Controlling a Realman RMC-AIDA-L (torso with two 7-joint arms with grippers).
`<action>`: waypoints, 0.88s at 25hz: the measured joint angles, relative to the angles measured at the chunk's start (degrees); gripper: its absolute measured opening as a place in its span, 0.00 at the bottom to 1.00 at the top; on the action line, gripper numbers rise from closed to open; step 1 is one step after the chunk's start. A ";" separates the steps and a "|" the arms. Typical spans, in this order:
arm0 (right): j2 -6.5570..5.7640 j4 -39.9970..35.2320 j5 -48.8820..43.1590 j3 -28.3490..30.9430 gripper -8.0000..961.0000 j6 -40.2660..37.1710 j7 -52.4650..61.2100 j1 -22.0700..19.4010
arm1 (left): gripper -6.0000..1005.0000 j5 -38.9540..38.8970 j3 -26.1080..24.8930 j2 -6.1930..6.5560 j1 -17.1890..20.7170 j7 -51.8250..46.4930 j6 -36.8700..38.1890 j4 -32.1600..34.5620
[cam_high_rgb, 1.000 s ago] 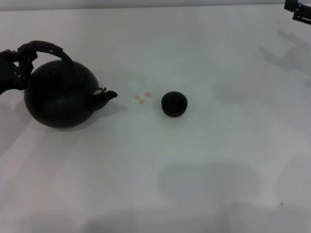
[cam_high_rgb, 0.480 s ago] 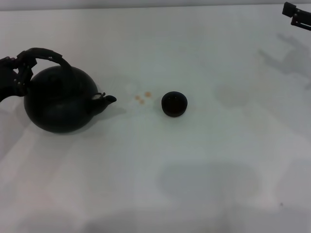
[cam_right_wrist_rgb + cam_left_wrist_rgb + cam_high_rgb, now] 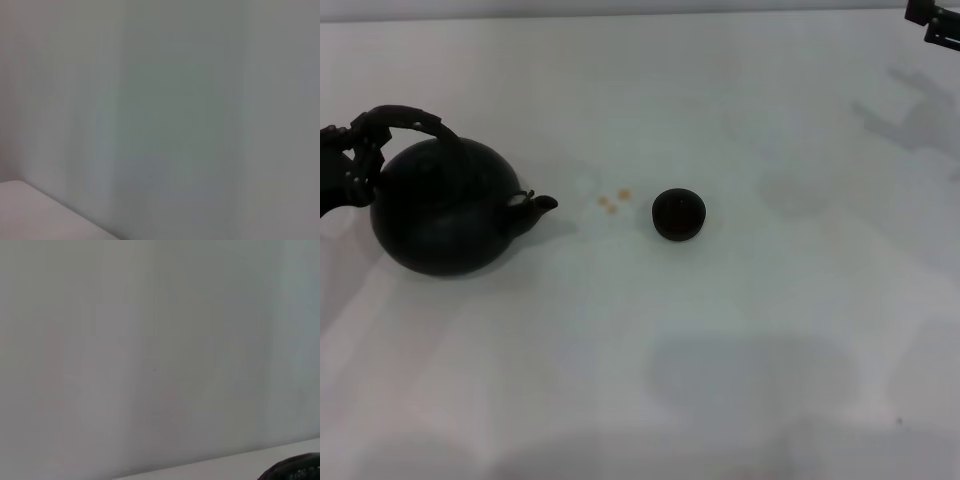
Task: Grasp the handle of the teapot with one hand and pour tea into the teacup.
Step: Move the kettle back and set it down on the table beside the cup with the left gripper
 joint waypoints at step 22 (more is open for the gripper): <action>0.56 -0.59 -0.75 0.08 0.89 -0.60 -0.33 -0.53 | 0.27 -0.51 -1.38 -0.09 0.21 0.70 2.18 -1.77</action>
